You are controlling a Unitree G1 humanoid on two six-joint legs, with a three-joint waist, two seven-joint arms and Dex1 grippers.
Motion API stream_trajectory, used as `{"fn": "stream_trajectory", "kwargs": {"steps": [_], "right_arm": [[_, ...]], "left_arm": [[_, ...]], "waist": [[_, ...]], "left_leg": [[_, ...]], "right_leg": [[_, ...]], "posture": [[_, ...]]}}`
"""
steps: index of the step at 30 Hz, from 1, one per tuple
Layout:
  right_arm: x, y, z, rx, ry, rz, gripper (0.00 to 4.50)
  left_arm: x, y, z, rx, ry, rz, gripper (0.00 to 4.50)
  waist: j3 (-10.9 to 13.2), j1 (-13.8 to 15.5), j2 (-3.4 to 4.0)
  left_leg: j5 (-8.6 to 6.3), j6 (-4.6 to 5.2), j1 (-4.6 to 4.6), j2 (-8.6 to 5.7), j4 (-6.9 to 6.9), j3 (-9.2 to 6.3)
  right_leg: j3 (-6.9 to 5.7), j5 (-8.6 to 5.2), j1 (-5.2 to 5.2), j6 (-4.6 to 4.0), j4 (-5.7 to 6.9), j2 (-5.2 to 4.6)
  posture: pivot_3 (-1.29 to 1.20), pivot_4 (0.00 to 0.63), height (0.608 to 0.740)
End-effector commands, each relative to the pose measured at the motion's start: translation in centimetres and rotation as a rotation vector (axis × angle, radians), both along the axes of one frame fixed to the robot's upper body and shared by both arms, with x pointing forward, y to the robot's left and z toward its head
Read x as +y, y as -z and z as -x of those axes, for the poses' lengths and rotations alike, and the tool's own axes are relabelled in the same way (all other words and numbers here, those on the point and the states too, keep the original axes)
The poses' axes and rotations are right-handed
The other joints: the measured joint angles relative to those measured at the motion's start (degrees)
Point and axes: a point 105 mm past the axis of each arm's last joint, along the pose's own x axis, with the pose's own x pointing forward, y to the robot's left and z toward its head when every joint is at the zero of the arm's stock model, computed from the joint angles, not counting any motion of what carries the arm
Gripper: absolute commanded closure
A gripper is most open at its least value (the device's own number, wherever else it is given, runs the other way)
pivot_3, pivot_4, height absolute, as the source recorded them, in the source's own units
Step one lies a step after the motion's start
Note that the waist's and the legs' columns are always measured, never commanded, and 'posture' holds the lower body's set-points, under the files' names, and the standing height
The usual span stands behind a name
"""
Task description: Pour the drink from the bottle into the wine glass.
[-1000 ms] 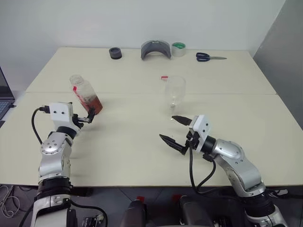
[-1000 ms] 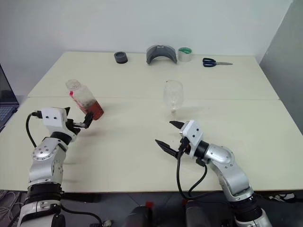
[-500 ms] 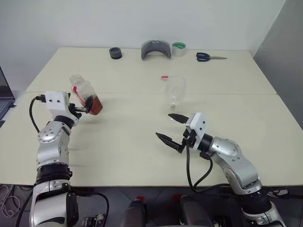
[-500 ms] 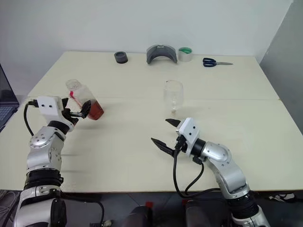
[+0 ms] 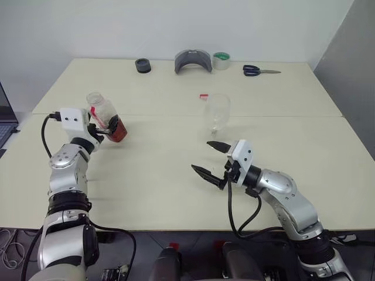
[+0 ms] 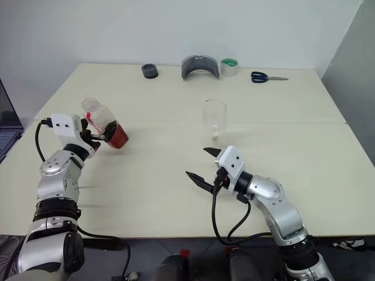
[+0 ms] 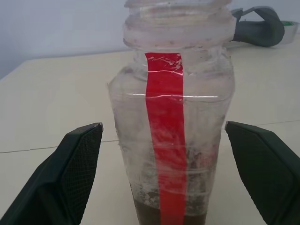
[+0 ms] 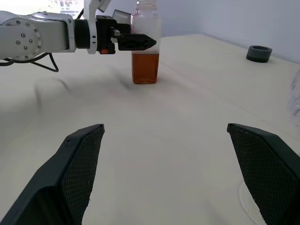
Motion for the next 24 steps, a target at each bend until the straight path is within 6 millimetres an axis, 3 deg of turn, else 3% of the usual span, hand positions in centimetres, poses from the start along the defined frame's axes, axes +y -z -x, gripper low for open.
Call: {"fn": "stream_trajectory", "kwargs": {"steps": [1,6,9,16,20,24], "right_arm": [[0.3,-1.1,0.1,-0.044,-0.010,-0.007,0.03],[0.3,-1.0,0.1,-0.045,-0.005,-0.001,0.03],[0.3,-1.0,0.1,-0.045,-0.002,0.001,0.00],[0.3,-0.9,0.1,-0.045,0.001,0.003,0.00],[0.1,-0.9,0.1,-0.048,0.002,0.004,0.00],[-0.3,-1.3,0.0,-0.058,0.016,-0.004,0.00]], "left_arm": [[0.4,-2.1,-0.3,-0.055,0.006,-0.044,0.00],[0.1,-2.0,-0.7,-0.050,0.021,-0.046,0.00],[0.1,-1.9,-0.8,-0.049,0.025,-0.048,0.63],[-0.1,-1.4,-0.8,-0.041,0.037,-0.044,2.68],[-0.2,-1.1,-0.7,-0.040,0.037,-0.031,2.71],[-1.6,-1.1,-0.5,-0.054,0.059,-0.011,2.71]], "waist": [[0.0,0.0,0.00],[0.0,0.0,-0.01],[0.0,0.0,-0.01],[0.0,0.0,-0.01],[0.0,0.0,-0.01],[0.0,0.0,-0.01]], "left_leg": [[0.00,0.00,0.00,0.00,0.00,0.00],[0.00,0.00,-0.01,-0.01,0.00,-0.02],[0.00,0.00,-0.01,-0.01,0.00,-0.01],[0.00,0.00,-0.01,-0.01,0.00,-0.01],[0.00,0.00,-0.01,0.00,0.00,-0.02],[0.00,0.00,-0.02,-0.01,0.00,-0.02]], "right_leg": [[0.00,0.00,0.00,0.00,0.00,0.00],[-0.02,0.00,0.00,0.00,0.00,0.00],[-0.01,0.00,-0.01,0.00,0.00,0.00],[-0.01,0.00,-0.01,0.00,0.01,0.00],[-0.01,0.00,-0.01,0.00,0.01,0.00],[-0.01,0.00,-0.01,0.00,0.01,0.00]], "posture": [[0.00,0.150,0.740],[0.00,0.150,0.740],[0.00,0.150,0.740],[0.00,0.150,0.740],[0.00,0.150,0.740],[0.00,0.150,0.740]]}}
